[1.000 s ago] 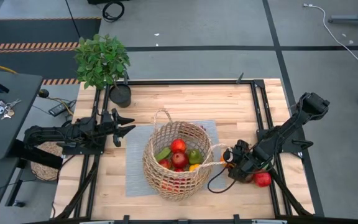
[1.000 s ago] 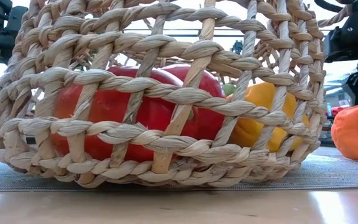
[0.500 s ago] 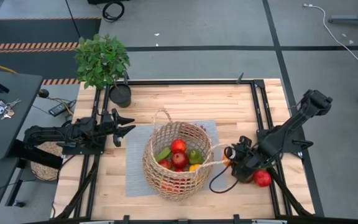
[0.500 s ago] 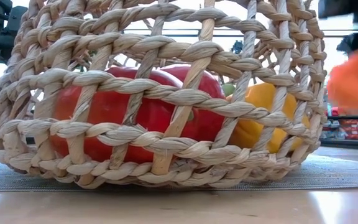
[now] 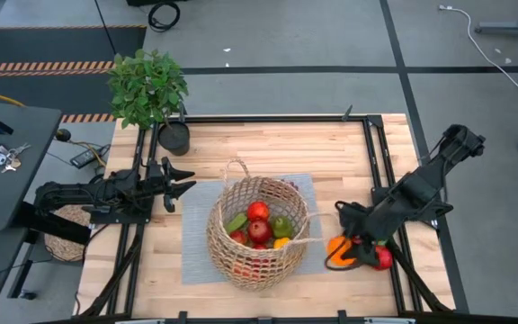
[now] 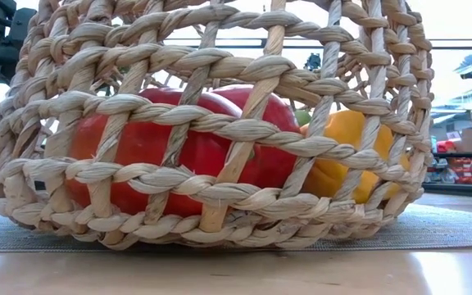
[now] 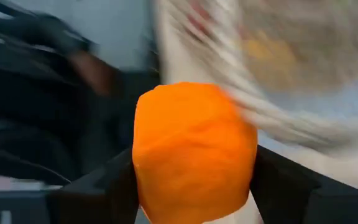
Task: Build produce basket
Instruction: Put the orange into the basket
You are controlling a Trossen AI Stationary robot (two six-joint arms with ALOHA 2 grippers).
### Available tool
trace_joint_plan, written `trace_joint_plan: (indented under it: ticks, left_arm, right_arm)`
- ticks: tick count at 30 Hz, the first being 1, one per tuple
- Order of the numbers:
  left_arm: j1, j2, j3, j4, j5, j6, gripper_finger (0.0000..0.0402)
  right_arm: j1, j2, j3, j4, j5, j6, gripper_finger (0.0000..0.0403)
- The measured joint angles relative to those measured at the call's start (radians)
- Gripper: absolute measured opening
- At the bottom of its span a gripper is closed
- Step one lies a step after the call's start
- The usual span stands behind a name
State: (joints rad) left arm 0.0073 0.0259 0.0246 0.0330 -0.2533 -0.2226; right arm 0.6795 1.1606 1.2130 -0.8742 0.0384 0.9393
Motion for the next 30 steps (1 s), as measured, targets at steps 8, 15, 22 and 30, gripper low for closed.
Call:
trace_joint_plan:
  ticks: [8,15,22,30]
  left_arm:
    - [0.000,0.000,0.000,0.000,0.000,0.000,0.0160]
    - [0.000,0.000,0.000,0.000,0.000,0.000,0.0160]
    - [0.000,0.000,0.000,0.000,0.000,0.000,0.0160]
    - [0.000,0.000,0.000,0.000,0.000,0.000,0.0160]
  right_arm:
    - [-0.016,-0.051,0.006,0.403,0.150,-0.395,0.0259]
    - [-0.095,-0.035,0.006,0.559,0.275,-0.562,0.0259]
    - [-0.198,0.030,0.005,0.631,0.268,-0.629,0.0259]
    - [-0.289,0.109,0.005,0.720,0.208,-0.874,0.0259]
